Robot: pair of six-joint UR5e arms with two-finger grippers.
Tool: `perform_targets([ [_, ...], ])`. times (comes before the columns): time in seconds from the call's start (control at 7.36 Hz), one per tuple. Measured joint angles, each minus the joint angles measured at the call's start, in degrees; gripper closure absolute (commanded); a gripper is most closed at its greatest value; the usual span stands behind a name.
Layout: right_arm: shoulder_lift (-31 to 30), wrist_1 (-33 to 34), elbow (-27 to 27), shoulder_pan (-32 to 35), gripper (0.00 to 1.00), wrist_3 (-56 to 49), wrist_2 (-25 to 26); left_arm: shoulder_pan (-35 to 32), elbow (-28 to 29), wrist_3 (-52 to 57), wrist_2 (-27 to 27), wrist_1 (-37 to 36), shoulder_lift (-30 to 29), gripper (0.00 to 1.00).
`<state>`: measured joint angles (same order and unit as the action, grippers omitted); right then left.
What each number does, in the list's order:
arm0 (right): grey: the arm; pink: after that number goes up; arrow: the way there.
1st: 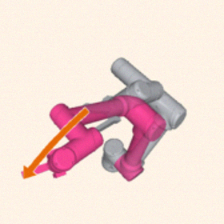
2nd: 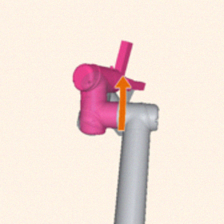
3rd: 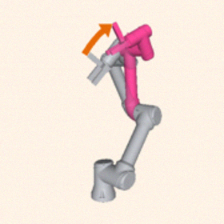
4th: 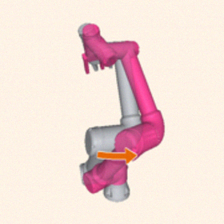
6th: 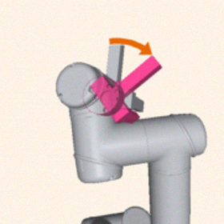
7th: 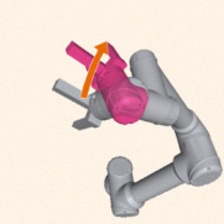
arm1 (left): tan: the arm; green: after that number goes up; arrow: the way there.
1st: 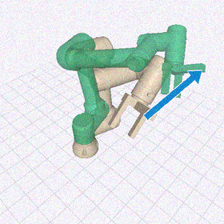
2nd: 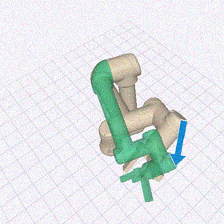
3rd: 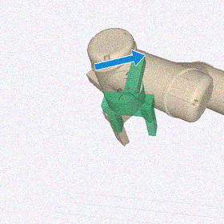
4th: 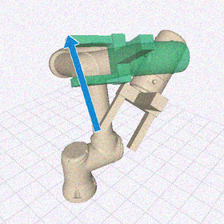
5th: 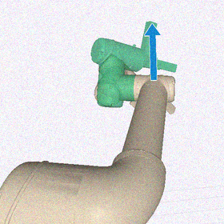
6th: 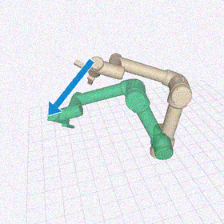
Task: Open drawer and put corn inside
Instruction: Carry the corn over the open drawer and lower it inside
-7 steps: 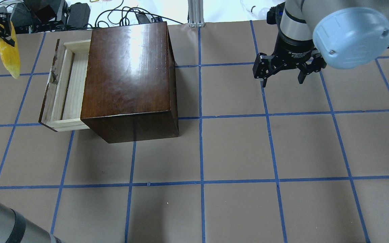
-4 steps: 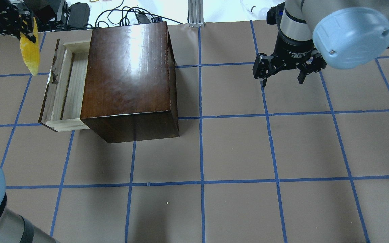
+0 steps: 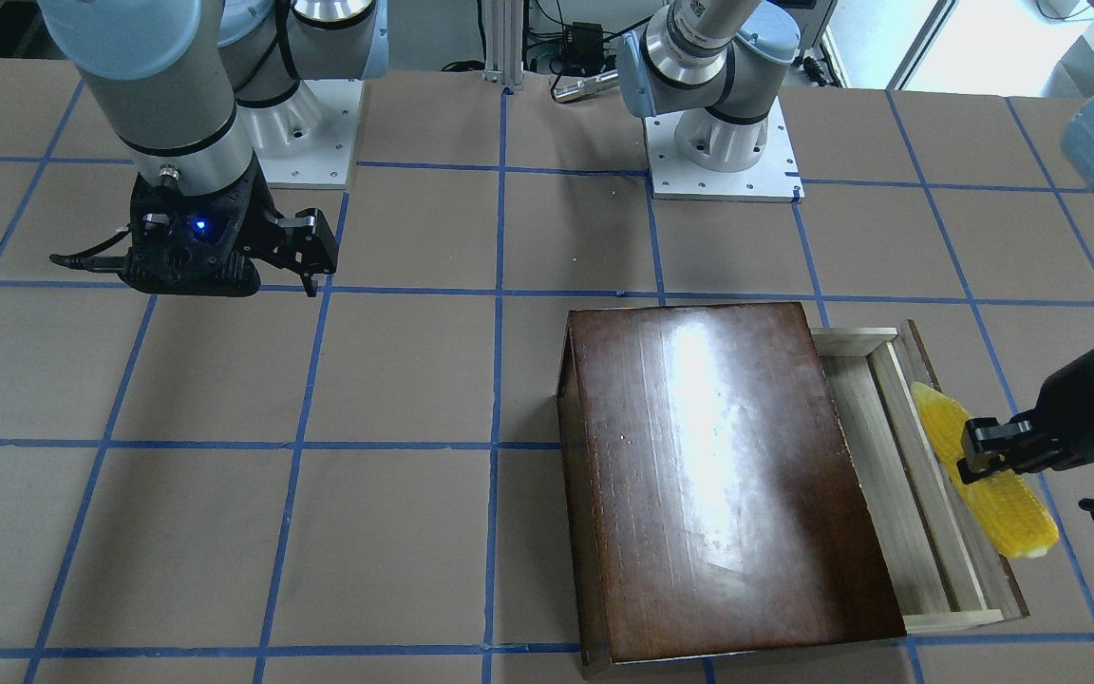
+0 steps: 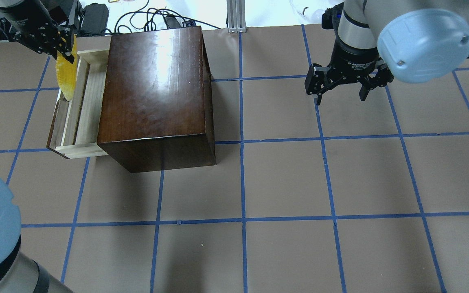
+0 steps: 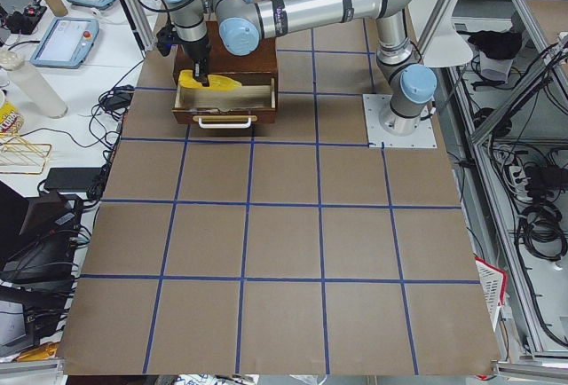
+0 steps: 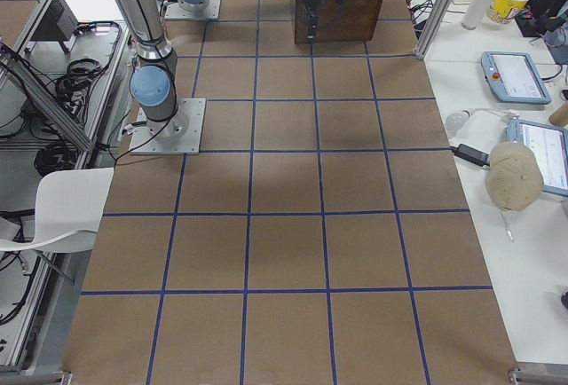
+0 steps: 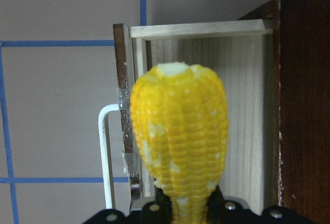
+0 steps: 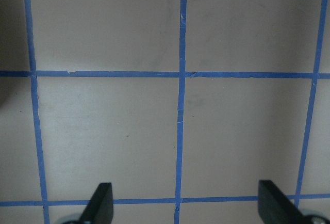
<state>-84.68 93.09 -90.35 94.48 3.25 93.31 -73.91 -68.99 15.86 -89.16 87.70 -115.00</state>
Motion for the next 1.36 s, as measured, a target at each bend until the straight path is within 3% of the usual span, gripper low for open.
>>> perform_targets([
  [0.54,-0.02,-0.01,0.00,0.00,0.00,0.00,0.05,-0.18,-6.24,3.57,1.18,-2.66,-0.70,0.99],
  [0.68,0.00,-0.01,0.00,0.00,0.00,0.00,0.09,-0.18,-6.94,3.76,1.23,-3.50,-1.02,0.85],
  [0.82,0.00,0.00,0.00,0.00,0.00,0.00,0.11,-0.18,-7.21,3.86,1.25,-3.92,-1.35,0.57],
  [0.95,0.00,0.02,0.00,0.00,0.00,0.00,0.12,-0.18,-7.30,3.90,1.28,-4.17,-1.62,0.48],
  [1.09,0.01,0.03,0.00,0.00,0.00,0.00,0.12,-0.18,-7.35,3.92,1.32,-4.35,-1.86,0.28],
  [1.36,0.01,0.01,0.00,0.00,0.00,0.00,0.12,-0.18,-7.34,3.81,1.31,-4.45,-2.29,0.07],
])
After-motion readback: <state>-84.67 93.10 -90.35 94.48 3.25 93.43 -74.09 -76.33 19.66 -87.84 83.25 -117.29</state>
